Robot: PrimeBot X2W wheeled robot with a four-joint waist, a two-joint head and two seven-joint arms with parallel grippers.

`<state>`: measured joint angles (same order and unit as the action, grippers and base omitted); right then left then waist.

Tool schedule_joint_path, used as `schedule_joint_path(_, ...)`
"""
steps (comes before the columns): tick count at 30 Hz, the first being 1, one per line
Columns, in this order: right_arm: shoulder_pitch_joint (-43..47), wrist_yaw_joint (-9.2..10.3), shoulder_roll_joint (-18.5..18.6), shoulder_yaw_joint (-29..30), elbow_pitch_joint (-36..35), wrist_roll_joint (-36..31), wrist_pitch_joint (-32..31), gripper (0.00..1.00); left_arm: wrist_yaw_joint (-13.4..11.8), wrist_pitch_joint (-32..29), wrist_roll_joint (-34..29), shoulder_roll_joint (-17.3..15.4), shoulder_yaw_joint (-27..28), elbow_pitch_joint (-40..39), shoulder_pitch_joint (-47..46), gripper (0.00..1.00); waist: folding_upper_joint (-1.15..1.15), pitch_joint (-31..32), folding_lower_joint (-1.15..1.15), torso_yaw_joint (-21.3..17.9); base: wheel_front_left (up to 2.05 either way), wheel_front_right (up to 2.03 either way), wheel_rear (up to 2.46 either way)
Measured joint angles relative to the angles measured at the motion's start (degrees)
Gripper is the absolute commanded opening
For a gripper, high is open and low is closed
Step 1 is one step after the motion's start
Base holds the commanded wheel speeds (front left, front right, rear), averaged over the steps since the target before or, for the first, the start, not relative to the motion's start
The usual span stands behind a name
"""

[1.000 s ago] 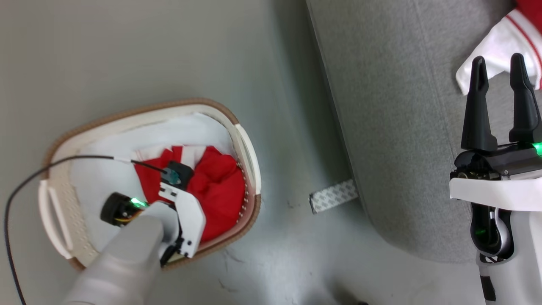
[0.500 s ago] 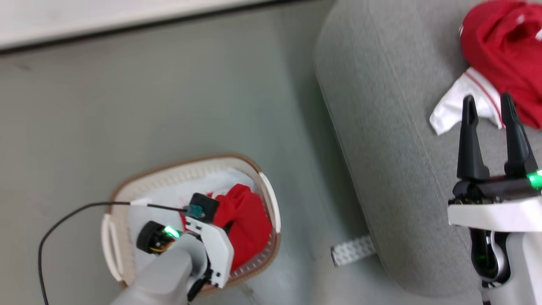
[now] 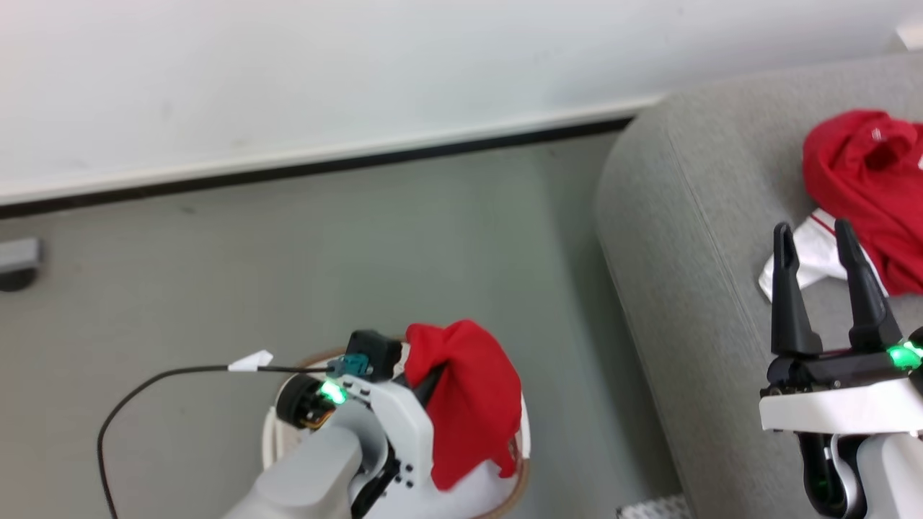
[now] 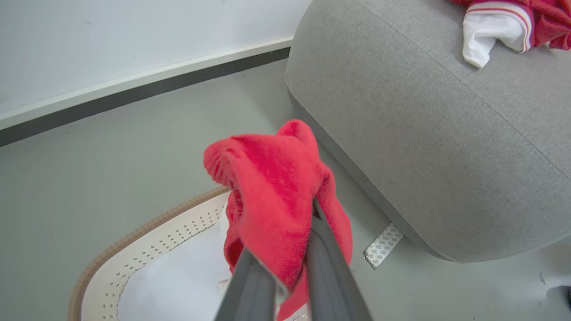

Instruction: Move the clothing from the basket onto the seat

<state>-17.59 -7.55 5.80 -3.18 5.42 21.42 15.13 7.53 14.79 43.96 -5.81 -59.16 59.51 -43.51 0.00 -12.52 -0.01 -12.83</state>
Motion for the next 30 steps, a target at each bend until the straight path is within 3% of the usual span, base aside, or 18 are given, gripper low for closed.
schedule_joint_path(15, 3.72, 0.00, -0.11, -4.33, 2.32, 1.00, 0.00, 1.00, -2.58, 0.33, -6.88, -2.71, 9.15, -19.42, 0.44, 0.00, 0.00, 7.64, 0.00, 5.29, 0.00, 0.00, 0.00)
schedule_joint_path(30, 5.40, 0.00, -0.57, -9.79, 4.39, 1.94, 0.00, 1.00, -6.04, -1.10, -7.31, -5.75, 13.27, -34.18, -2.36, 0.00, 0.00, 10.93, 0.00, 8.25, 0.00, 0.00, 0.00)
